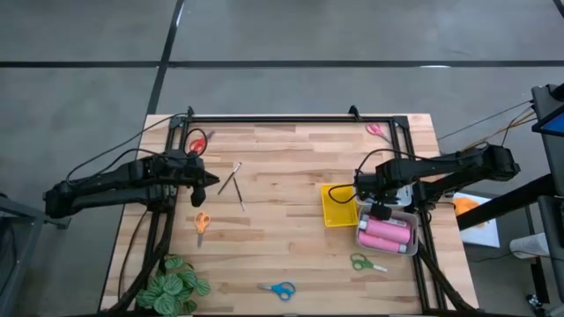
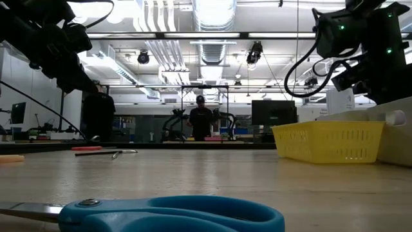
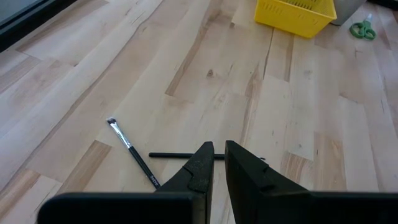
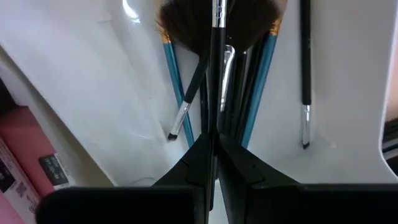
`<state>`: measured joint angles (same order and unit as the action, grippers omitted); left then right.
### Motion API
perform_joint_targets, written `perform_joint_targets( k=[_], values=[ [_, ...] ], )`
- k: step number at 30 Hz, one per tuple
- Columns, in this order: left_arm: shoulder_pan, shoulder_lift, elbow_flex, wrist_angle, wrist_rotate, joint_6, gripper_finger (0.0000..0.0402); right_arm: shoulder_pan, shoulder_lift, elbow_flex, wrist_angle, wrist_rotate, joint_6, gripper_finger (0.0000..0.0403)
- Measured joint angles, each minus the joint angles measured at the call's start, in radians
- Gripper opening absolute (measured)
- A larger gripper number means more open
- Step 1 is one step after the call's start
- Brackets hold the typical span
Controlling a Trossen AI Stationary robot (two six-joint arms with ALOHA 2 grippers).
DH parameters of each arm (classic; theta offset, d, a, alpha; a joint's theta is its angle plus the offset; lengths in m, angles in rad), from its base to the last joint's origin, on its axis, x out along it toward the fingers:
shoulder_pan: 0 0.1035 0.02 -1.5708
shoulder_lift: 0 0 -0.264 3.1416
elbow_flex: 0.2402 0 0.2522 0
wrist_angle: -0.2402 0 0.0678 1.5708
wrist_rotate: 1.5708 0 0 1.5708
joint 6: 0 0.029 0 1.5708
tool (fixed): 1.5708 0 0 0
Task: Pick & Place Paint Supplies
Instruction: Put the black paint brush into the white bin
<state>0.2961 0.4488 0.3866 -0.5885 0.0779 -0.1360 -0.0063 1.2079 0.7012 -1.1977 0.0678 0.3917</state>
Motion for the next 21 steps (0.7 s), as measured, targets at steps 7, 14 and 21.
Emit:
perform_joint_targets(
  k=[7,14,21],
  values=[
    [0.0,0.0,0.0,0.0,0.0,0.0,0.0042,0.0,0.0,-0.004,0.01,-0.024,-0.011,0.0018],
    [0.0,0.0,0.0,0.0,0.0,0.0,0.0042,0.0,-0.002,-0.004,0.025,-0.023,-0.044,0.0064],
    [0.0,0.0,0.0,0.0,0.0,0.0,0.0042,0.0,-0.002,-0.004,0.025,-0.016,-0.049,0.0109]
  ],
)
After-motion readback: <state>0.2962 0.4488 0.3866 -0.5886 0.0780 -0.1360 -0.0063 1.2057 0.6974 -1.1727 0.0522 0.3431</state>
